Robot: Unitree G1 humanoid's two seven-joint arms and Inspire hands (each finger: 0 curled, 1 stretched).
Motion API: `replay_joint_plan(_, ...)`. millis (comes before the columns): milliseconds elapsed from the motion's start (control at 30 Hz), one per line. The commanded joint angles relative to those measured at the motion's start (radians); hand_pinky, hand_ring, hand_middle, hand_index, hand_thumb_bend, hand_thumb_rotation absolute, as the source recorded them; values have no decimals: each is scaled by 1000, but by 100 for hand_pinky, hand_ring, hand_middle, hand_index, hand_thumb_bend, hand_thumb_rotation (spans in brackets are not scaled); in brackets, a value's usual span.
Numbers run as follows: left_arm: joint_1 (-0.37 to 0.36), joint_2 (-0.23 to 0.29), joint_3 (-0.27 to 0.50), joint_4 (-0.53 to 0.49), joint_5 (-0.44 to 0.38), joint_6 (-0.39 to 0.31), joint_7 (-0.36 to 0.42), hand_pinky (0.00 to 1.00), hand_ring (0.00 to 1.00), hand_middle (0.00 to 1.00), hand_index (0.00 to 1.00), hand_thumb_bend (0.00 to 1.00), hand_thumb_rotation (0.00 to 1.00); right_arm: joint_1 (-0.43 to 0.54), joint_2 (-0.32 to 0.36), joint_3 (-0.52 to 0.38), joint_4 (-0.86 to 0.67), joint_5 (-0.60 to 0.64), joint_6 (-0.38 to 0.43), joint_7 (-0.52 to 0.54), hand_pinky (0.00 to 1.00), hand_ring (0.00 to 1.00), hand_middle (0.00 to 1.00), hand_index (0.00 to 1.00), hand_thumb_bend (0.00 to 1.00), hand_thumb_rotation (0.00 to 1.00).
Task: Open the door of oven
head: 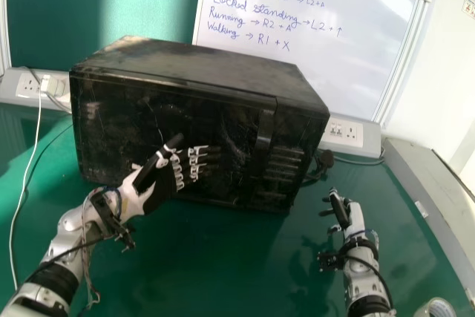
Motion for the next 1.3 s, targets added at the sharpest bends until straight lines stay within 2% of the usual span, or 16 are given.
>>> replay_joint_plan(0, 29, -8, -13, -59, 1, 31, 20, 78, 96, 96, 90, 94, 87, -9, -11, -3, 0, 3, 2, -1, 16, 23, 35, 58, 59, 31)
replay_joint_plan(133, 66, -15, -27, -162, -8, 83, 50, 75, 96, 96, 88, 94, 84, -7, -13, 0, 0, 1, -7, 0, 16, 23, 35, 58, 59, 31)
replay_joint_plan(267, 100, -21, -31, -266, -31, 159, 65, 78, 96, 97, 87, 93, 85, -5, -15, 0, 0, 0, -11, 2, 17, 23, 36, 57, 60, 32)
replay_joint_plan(567, 160, -33, -26, -437, -87, 282, 91, 79, 94, 94, 89, 91, 80, -7, -13, -9, 1, 10, -1, 4, 16, 22, 35, 57, 61, 33)
replay_joint_plan(700, 189, -26, -30, -559, -117, 409, 144, 81, 94, 94, 89, 91, 80, -7, -14, -4, 1, 3, -3, 0, 16, 22, 35, 58, 59, 31)
replay_joint_plan(800, 210, -24, -25, -658, -152, 514, 194, 80, 94, 95, 90, 91, 79, -8, -15, 0, 1, -1, -1, -2, 16, 22, 35, 58, 60, 32)
replay_joint_plan(967, 237, -31, -17, -779, -208, 639, 268, 77, 93, 95, 91, 93, 80, -6, -17, 3, 1, -4, -6, 1, 17, 23, 36, 56, 61, 35)
replay_joint_plan(1133, 268, -28, -17, -887, -260, 712, 302, 76, 94, 96, 91, 92, 82, -5, -17, 3, 1, -3, -8, -1, 17, 23, 36, 57, 60, 35)
replay_joint_plan(1267, 271, -23, -16, -927, -275, 739, 331, 83, 95, 97, 93, 92, 84, -3, -15, -3, 1, 4, -9, 2, 16, 23, 35, 57, 61, 35)
